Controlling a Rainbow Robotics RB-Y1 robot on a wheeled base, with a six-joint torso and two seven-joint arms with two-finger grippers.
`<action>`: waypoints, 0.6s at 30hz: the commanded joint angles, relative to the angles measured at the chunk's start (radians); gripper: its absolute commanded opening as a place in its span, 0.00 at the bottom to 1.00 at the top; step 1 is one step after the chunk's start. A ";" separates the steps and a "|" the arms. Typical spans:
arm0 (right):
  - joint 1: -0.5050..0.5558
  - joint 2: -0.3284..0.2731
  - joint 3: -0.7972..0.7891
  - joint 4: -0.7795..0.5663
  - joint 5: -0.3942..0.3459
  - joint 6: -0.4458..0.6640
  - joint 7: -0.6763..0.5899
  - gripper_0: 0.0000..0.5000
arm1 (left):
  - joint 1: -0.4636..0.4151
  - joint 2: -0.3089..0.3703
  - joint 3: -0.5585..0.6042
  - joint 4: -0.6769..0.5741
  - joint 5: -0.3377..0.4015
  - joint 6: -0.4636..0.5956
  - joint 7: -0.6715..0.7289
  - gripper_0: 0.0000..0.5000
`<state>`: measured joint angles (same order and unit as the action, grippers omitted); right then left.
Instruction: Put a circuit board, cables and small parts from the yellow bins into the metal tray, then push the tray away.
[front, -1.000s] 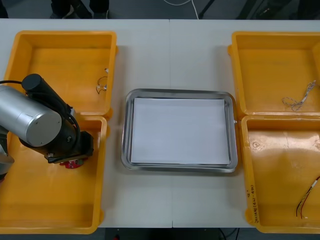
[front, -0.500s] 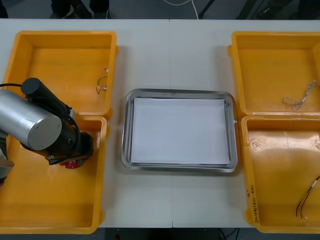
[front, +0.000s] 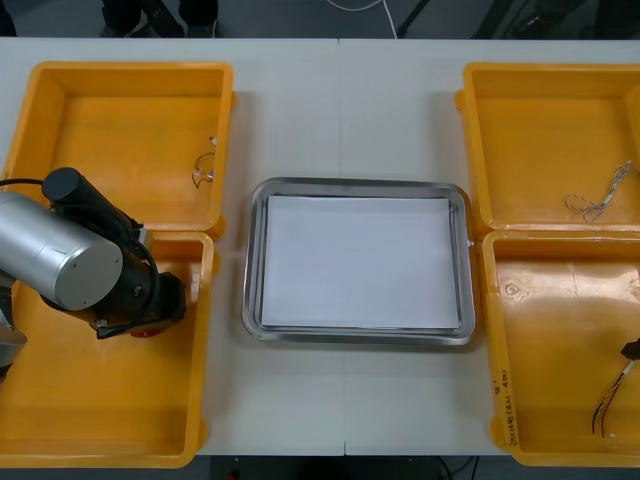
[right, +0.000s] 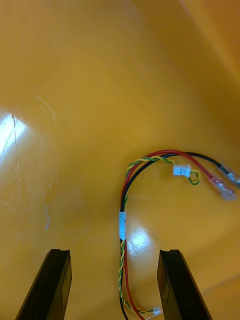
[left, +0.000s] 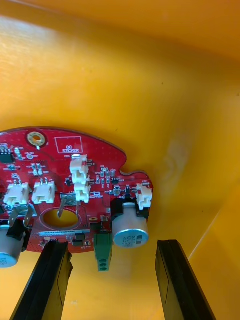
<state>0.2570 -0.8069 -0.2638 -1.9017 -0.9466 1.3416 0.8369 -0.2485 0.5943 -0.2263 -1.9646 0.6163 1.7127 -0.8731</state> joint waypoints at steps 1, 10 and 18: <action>-0.016 0.009 0.043 0.020 0.012 -0.038 -0.059 1.00 | 0.032 -0.014 0.010 -0.008 0.003 -0.025 -0.129 1.00; -0.039 0.009 0.074 0.078 0.046 -0.081 -0.050 1.00 | 0.038 -0.014 0.010 -0.008 -0.003 -0.030 -0.136 1.00; -0.047 0.009 0.090 0.078 0.081 -0.081 -0.055 1.00 | 0.040 -0.021 0.008 -0.005 -0.017 -0.042 -0.139 0.97</action>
<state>0.2314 -0.8023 -0.1965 -1.8204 -0.8854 1.2691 0.8367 -0.2241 0.5938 -0.2262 -1.9645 0.6144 1.6854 -0.9445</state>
